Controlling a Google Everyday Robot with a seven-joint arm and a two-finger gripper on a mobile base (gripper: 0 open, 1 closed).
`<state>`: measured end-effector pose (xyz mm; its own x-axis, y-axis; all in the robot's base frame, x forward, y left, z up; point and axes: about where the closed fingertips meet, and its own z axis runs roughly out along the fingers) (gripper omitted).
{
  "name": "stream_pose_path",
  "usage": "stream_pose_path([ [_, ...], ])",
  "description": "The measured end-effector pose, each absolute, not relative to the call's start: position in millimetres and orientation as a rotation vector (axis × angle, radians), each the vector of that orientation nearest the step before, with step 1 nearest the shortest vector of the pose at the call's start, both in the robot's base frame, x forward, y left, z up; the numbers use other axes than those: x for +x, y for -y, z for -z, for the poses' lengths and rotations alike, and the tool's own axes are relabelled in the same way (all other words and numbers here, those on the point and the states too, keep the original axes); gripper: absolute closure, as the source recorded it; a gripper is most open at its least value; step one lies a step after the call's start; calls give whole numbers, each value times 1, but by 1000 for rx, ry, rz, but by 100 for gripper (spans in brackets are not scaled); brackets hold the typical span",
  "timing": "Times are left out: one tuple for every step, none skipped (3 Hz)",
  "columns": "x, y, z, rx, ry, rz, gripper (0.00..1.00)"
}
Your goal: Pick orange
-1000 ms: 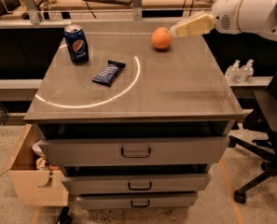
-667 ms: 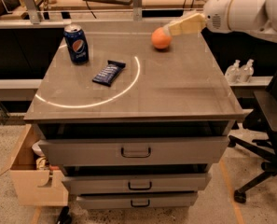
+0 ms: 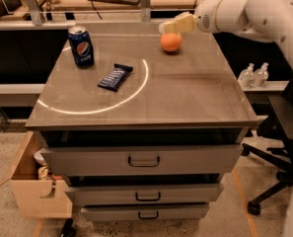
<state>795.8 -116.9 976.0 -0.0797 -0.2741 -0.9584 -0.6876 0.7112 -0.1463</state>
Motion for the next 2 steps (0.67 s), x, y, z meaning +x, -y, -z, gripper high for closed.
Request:
stream_pose_path([
  [825, 109, -954, -760, -1696, -453, 0],
  [846, 104, -926, -724, -1741, -516, 0],
])
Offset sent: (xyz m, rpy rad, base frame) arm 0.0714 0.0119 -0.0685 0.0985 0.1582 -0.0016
